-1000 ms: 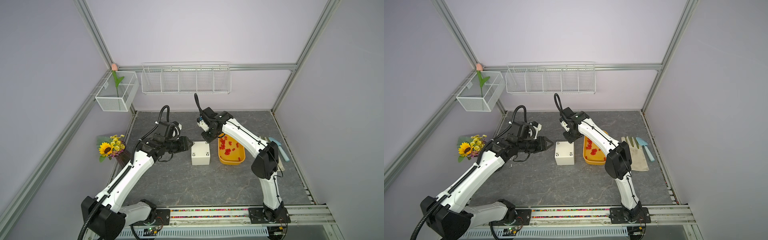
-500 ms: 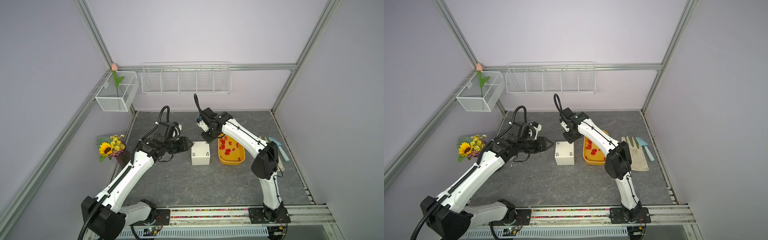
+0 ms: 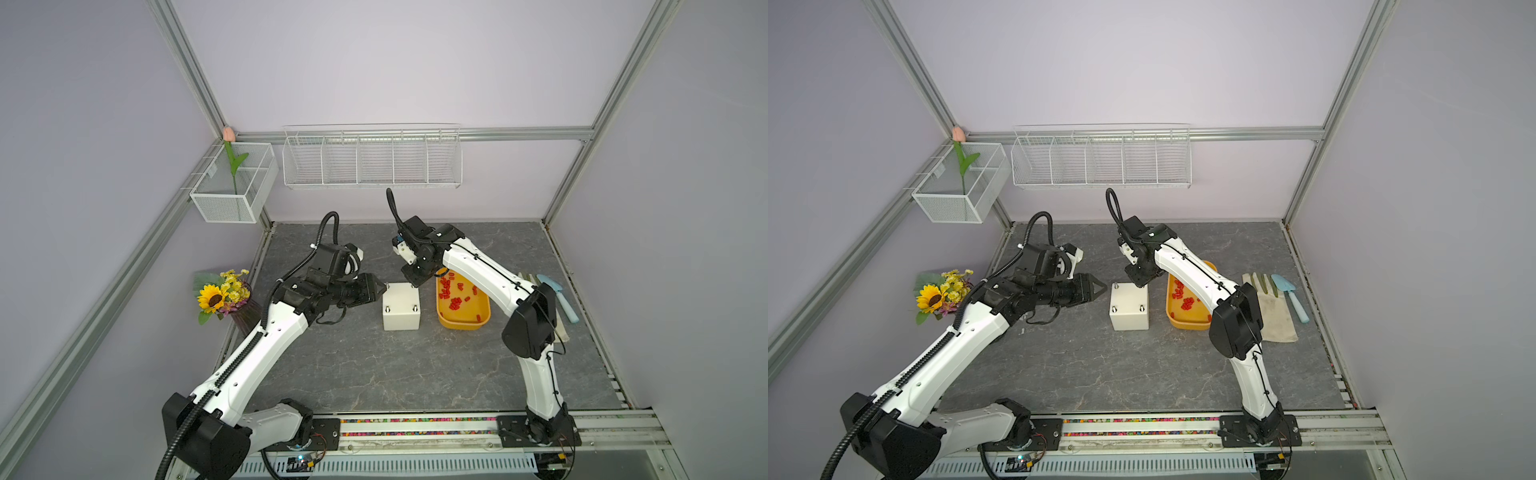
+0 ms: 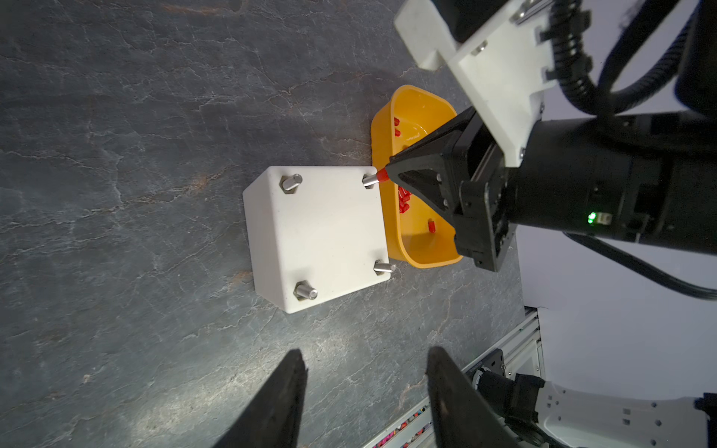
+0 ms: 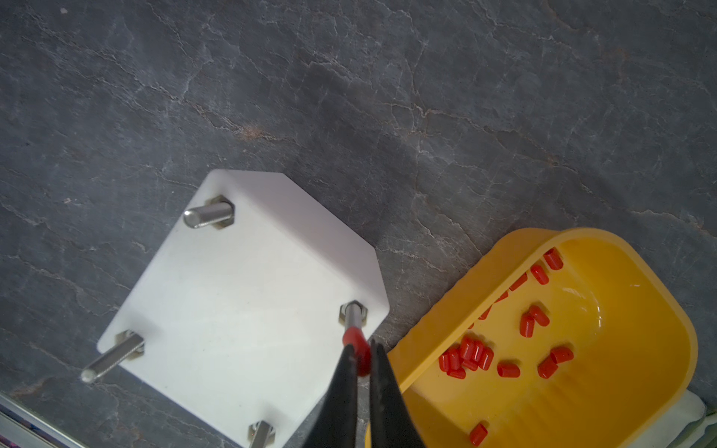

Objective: Cover the protruding screws with screw protection sleeves
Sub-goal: Attach the screw protection sleeve to the screw.

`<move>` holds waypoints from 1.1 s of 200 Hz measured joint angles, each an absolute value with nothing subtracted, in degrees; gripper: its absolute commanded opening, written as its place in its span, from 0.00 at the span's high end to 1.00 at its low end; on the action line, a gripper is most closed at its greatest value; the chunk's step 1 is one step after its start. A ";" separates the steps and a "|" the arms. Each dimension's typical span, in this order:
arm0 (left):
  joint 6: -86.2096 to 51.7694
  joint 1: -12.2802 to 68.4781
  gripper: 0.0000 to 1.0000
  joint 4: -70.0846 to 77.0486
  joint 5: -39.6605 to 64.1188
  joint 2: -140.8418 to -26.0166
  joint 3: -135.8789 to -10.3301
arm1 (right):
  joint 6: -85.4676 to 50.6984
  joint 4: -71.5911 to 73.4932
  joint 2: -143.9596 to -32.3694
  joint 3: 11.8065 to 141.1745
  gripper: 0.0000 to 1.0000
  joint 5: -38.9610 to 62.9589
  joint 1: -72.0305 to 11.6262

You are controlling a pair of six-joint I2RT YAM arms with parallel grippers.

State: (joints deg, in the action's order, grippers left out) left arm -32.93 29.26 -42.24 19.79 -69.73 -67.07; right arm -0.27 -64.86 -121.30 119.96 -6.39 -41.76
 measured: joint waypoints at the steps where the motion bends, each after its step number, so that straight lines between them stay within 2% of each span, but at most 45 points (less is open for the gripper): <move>1: -32.93 29.26 0.47 -42.24 19.79 -69.73 -67.05 | -0.25 -64.86 -121.30 119.96 0.89 -6.39 -41.76; 220: -32.95 29.26 0.48 -41.89 19.79 -69.25 -66.37 | 0.10 -65.14 -121.78 119.98 0.88 -6.33 -42.17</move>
